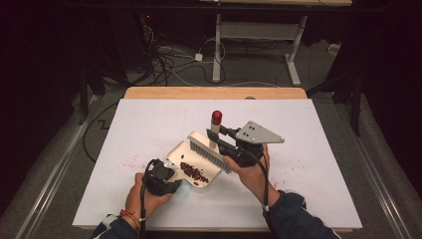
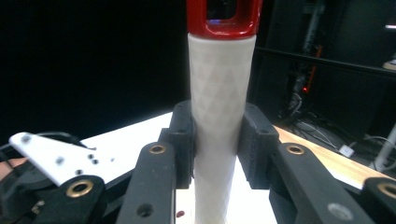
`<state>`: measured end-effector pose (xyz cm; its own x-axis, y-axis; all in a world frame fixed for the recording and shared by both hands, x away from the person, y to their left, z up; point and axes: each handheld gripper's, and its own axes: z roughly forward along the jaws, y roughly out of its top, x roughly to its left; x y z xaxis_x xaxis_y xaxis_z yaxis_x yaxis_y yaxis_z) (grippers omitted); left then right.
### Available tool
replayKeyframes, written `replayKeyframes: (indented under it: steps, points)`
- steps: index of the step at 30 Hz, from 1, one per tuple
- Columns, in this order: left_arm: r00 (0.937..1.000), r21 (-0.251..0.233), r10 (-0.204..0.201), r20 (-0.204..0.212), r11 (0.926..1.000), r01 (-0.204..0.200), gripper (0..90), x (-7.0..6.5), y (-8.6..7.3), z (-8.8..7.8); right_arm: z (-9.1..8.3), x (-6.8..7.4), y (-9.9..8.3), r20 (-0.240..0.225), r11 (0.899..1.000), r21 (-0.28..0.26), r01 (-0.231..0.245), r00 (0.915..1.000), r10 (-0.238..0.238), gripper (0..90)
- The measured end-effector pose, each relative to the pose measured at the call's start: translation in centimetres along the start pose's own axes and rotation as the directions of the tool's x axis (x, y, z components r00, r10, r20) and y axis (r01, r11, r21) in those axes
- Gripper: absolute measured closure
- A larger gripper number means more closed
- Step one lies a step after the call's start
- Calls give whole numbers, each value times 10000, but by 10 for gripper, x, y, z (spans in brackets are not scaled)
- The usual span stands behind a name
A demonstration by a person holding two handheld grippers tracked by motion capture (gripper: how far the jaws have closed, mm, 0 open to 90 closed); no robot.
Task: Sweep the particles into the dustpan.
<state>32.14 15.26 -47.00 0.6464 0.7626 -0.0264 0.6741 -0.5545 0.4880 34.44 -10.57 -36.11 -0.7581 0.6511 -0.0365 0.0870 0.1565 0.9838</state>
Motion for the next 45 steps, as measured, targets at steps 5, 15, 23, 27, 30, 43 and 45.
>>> replayKeyframes:
  steps: [5, 15, 23, 27, 30, 43, 45]
  points:
    - [9999, -28, -44, 99, 10000, 44, 639, 0, -3, -2, -5, -16, -1, 548, 9999, 84, 68, 9985, -72, 698]
    - [9998, 40, 25, 184, 10000, -26, 639, 1, -7, -4, -3, -36, -14, 1331, 9986, 524, -13, 9911, -57, 698]
    - [9995, 49, 81, 291, 10000, -82, 638, 4, -8, -6, -1, -46, -20, 1798, 9978, 619, 225, 9831, -333, 698]
    - [9994, 109, 150, 321, 9998, -153, 639, 5, -9, -7, -1, -49, -22, 1849, 9978, 642, 175, 9823, -291, 698]
    - [9994, 114, 153, 324, 9998, -157, 639, 5, -10, -7, 0, -51, -23, 1967, 9976, 652, 219, 9799, -343, 698]
    - [9994, 107, 176, 310, 9998, -180, 639, 4, -10, -7, 6, -55, -31, 1913, 9969, 785, 60, 9813, -210, 698]
    - [9994, 108, 178, 310, 9998, -182, 639, 4, -10, -7, 7, -55, -34, 1977, 9964, 837, 104, 9799, -269, 698]
